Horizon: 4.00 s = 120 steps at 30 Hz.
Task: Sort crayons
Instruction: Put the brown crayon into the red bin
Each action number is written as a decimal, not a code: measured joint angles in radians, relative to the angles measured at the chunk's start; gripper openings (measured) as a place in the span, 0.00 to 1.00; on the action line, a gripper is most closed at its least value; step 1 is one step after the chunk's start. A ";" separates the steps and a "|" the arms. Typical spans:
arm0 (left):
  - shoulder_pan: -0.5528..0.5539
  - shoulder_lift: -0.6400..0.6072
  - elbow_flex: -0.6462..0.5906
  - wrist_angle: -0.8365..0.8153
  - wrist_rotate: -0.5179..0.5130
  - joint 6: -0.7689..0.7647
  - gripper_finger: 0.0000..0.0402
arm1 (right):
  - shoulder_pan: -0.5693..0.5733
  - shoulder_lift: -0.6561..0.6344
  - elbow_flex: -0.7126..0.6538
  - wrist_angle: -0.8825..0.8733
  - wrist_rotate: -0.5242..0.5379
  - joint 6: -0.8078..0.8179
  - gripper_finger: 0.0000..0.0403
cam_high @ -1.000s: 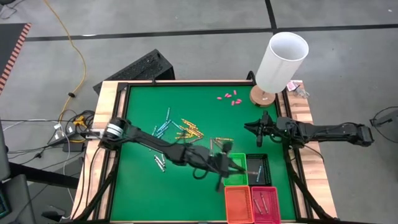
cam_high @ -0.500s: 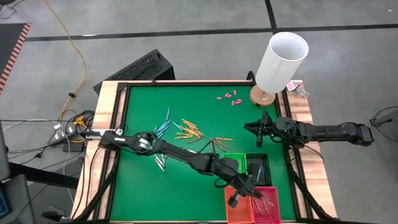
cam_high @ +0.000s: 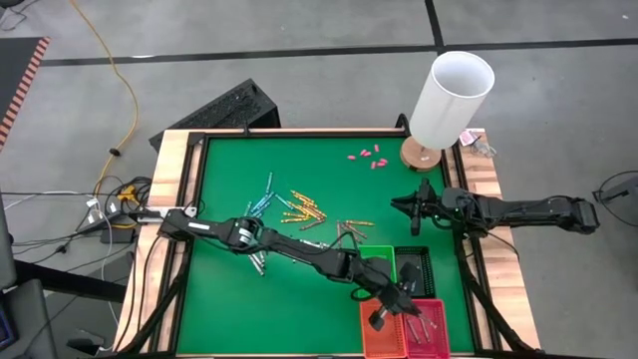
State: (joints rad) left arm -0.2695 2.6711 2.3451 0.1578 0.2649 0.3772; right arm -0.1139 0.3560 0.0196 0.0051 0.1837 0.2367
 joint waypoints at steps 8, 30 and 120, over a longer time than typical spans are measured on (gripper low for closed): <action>0.000 0.002 0.000 0.007 0.015 -0.001 0.00 | 0.000 -0.001 0.000 0.000 0.000 0.000 0.17; -0.008 0.002 0.000 0.025 0.080 0.002 0.07 | 0.000 -0.001 0.000 0.000 0.000 -0.001 0.17; 0.088 -0.969 -1.640 0.230 -0.826 -0.599 0.34 | 0.000 0.083 0.000 0.002 0.002 -0.024 0.17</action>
State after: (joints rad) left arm -0.1819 1.7024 0.7051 0.3875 -0.5613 -0.2223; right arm -0.1139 0.4393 0.0196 0.0073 0.1856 0.2126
